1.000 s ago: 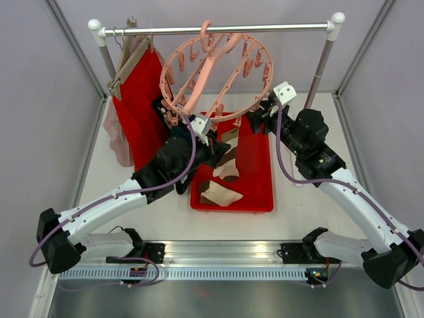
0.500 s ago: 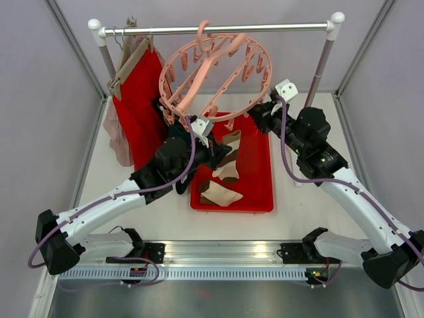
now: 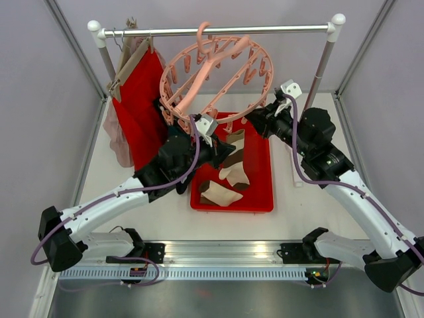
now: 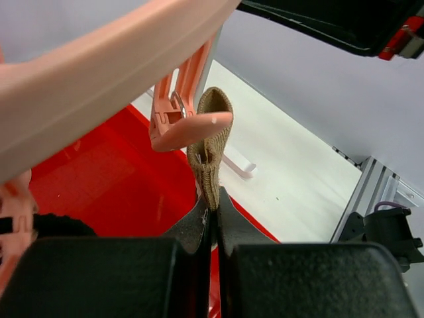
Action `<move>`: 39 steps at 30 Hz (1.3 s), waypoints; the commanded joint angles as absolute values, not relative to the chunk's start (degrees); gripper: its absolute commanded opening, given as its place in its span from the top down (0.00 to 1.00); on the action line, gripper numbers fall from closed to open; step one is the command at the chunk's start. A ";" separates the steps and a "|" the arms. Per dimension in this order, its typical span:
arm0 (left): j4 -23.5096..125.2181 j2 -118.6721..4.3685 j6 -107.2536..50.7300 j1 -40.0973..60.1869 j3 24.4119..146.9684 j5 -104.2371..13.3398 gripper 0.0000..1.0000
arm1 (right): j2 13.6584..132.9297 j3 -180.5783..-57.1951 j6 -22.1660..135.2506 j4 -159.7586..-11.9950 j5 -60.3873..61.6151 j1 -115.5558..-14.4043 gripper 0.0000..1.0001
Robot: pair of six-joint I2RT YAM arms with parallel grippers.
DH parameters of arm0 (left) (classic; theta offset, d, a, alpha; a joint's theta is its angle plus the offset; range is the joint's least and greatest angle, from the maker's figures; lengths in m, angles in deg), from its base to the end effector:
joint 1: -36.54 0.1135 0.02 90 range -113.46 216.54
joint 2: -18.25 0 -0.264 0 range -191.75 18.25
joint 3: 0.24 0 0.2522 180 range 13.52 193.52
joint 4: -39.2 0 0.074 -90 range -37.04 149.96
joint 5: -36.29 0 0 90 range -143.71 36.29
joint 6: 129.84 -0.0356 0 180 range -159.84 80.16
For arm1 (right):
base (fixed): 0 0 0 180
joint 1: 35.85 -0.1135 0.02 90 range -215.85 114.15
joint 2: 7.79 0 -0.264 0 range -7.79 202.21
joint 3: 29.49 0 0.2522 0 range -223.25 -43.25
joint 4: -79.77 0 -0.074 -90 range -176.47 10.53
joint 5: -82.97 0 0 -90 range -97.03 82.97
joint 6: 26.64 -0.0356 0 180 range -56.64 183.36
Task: Clip the socks to the hanger
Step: Clamp the hanger.
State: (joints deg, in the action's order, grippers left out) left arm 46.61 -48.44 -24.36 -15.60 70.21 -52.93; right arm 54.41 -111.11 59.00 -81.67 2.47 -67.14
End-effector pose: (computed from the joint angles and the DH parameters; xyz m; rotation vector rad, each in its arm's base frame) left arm 0.1694 -0.2186 0.3655 0.5497 1.6243 -0.9049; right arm 0.2053 0.1317 0.4325 -0.4987 1.5091 0.6174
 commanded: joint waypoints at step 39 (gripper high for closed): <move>39.25 -51.53 -28.33 -15.84 71.97 -54.68 0.98 | 54.62 -116.99 56.15 -76.19 3.52 -67.23 0.98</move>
State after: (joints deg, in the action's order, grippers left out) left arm 41.91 -52.35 -26.30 -15.62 72.13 -56.13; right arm 54.95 -114.84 56.90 -75.23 4.24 -67.14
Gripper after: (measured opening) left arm 0.033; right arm 0.203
